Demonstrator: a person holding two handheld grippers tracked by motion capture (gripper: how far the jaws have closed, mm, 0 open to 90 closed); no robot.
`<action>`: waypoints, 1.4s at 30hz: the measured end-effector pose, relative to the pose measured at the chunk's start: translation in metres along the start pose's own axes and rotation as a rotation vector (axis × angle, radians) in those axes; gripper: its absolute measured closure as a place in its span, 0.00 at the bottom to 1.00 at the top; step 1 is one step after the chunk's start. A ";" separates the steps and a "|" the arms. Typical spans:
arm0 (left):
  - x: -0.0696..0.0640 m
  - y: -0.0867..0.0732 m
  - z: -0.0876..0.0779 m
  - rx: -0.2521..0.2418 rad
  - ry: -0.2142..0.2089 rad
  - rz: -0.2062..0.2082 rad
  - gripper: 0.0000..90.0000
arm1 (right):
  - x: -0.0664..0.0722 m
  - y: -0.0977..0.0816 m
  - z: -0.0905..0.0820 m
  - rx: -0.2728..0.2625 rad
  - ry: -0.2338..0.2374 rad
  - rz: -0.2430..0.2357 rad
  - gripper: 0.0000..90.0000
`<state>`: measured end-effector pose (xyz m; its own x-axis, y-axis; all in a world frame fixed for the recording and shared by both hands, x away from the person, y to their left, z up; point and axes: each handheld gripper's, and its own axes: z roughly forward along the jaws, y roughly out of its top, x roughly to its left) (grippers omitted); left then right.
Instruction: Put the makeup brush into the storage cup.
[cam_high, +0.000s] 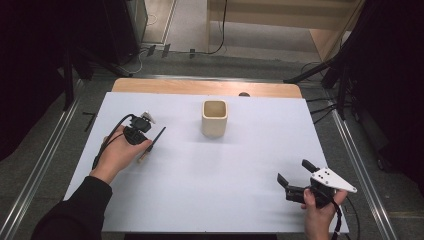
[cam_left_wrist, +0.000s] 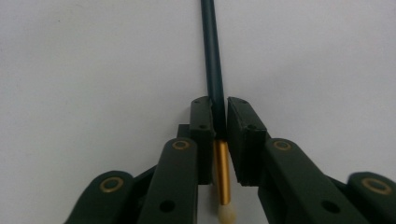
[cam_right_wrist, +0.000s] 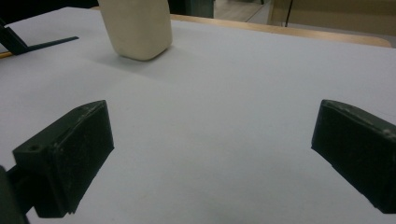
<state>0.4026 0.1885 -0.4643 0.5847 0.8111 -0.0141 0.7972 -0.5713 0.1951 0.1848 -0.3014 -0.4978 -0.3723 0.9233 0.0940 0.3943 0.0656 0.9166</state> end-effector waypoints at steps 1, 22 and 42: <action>0.000 0.000 0.000 -0.001 -0.001 0.003 0.93 | 0.000 0.000 0.001 0.002 0.003 0.002 0.00; 0.005 -0.027 -0.030 -0.250 -0.057 -0.038 0.94 | 0.006 0.001 0.007 0.006 0.003 0.010 0.00; -0.014 -0.053 -0.058 -0.543 -0.118 -0.047 0.94 | 0.020 0.059 0.028 -0.043 0.010 -0.091 0.00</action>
<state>0.3439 0.2149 -0.4174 0.5884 0.7967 -0.1382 0.6491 -0.3635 0.6682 0.2239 -0.2684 -0.4526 -0.4134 0.9104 0.0136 0.3222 0.1323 0.9374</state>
